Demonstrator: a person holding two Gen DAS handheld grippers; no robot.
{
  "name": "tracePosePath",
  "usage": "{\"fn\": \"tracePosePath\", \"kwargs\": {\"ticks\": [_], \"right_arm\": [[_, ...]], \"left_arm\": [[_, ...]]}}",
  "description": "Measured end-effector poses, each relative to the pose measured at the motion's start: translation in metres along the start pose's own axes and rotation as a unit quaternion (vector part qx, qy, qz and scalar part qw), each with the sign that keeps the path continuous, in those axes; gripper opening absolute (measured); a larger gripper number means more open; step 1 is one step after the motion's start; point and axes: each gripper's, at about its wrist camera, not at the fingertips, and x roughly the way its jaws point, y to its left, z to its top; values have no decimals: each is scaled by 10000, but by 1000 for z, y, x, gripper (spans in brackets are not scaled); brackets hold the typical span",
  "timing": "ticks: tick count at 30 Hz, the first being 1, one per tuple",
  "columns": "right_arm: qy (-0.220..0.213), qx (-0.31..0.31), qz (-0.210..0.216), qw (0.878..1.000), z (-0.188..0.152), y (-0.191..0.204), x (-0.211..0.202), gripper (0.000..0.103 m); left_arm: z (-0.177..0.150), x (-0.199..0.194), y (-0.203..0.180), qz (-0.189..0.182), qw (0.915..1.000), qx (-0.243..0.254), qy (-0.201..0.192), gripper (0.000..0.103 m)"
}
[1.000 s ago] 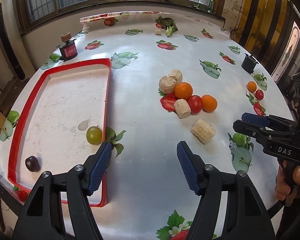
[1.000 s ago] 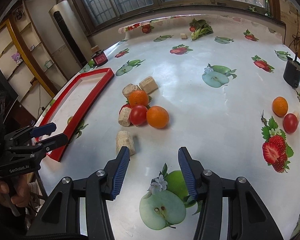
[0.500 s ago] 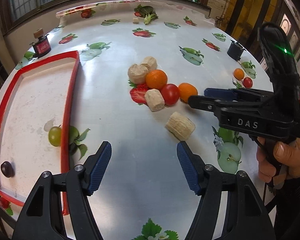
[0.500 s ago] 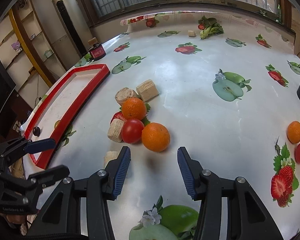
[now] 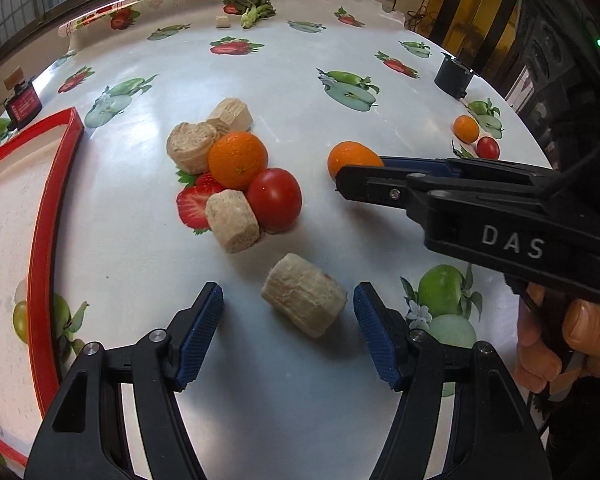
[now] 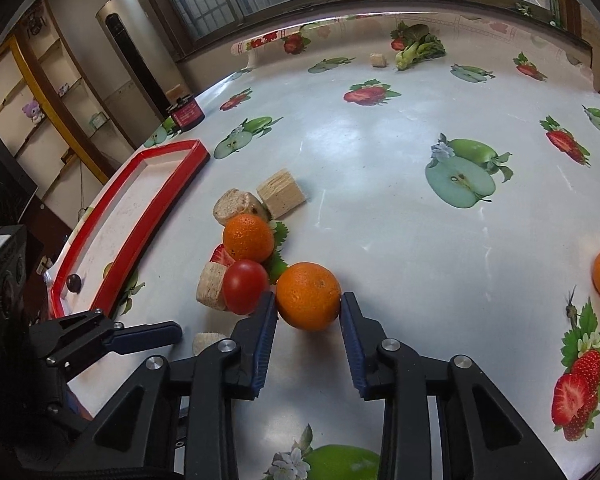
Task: Organize fruits
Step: 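Grasp the cork cylinder with the left tool while the right tool grasps an orange, then carry the cork cylinder and orange over the red tray with both tools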
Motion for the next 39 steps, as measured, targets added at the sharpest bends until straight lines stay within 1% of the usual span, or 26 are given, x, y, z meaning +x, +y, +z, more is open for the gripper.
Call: {"fn": "tracePosePath", "kwargs": {"ticks": [1, 2, 3, 5, 10, 13, 18, 23, 39], "right_arm": [[-36, 33, -19, 10000, 0, -2, -4, 33], [-66, 70, -23, 10000, -1, -4, -7, 33], [-91, 103, -24, 9999, -1, -6, -10, 33], [-142, 142, -46, 9998, -1, -8, -16, 33], [-233, 188, -38, 9995, -4, -7, -28, 33], [-257, 153, -12, 9996, -5, -1, -31, 33], [-280, 42, 57, 9996, -8, 15, -35, 33], [-274, -58, 123, 9995, -10, 29, -37, 33], [-245, -376, 292, 9986, -8, 68, -34, 33]], "left_arm": [[1, 1, -2, 31, 10000, 37, -41, 58], [2, 1, -3, 60, 9999, 87, -78, 43], [3, 1, -3, 29, 9999, 124, -78, 38], [3, -1, -1, -72, 9999, 129, -76, 38], [-2, -17, 4, 151, 9994, 149, -285, 38], [-5, -30, 13, 279, 9987, 52, -428, 38], [-10, -47, 29, 392, 9975, -160, -573, 38], [-16, -61, 41, 616, 9951, -251, -725, 38], [-34, -78, 81, 776, 9916, -651, -809, 38]]}}
